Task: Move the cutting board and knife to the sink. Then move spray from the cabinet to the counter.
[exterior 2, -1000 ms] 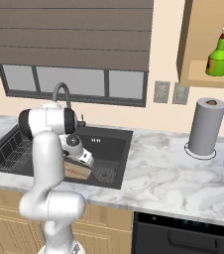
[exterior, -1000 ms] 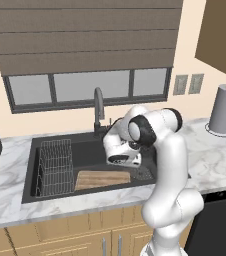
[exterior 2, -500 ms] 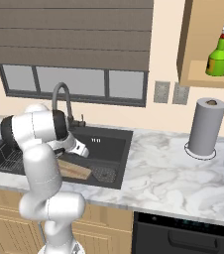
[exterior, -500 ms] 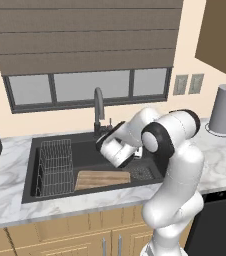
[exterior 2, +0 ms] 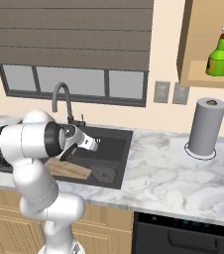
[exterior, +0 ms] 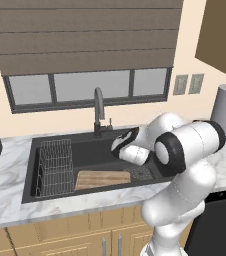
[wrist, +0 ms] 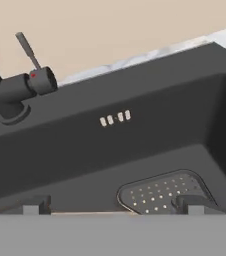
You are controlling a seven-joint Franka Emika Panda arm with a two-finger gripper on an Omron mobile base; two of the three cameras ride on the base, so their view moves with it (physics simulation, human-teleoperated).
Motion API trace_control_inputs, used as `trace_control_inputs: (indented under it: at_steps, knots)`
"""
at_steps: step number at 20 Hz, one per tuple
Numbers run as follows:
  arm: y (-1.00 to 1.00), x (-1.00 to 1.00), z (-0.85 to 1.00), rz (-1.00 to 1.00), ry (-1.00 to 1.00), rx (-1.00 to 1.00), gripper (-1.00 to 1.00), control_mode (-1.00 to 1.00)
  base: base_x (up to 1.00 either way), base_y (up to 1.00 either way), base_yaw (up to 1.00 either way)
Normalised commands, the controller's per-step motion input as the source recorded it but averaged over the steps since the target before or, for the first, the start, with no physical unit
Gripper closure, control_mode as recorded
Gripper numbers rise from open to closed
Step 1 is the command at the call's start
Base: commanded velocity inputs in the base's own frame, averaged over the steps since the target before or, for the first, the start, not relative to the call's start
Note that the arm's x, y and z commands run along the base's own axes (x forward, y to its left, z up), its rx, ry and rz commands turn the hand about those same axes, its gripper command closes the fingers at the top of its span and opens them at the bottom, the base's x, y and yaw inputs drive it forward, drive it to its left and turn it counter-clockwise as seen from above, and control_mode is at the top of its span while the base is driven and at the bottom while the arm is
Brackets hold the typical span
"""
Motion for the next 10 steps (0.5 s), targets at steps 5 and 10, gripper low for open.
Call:
trace_control_inputs:
  at_steps: [5,10]
  knots:
    - [-0.34,-0.12,0.87,0.0,-0.01,0.0,-1.0,-1.0,0.0,0.0,0.0]
    - [-0.27,-0.51,0.94,0.0,0.0,0.02,-1.0,-1.0,0.0,0.0,0.0]
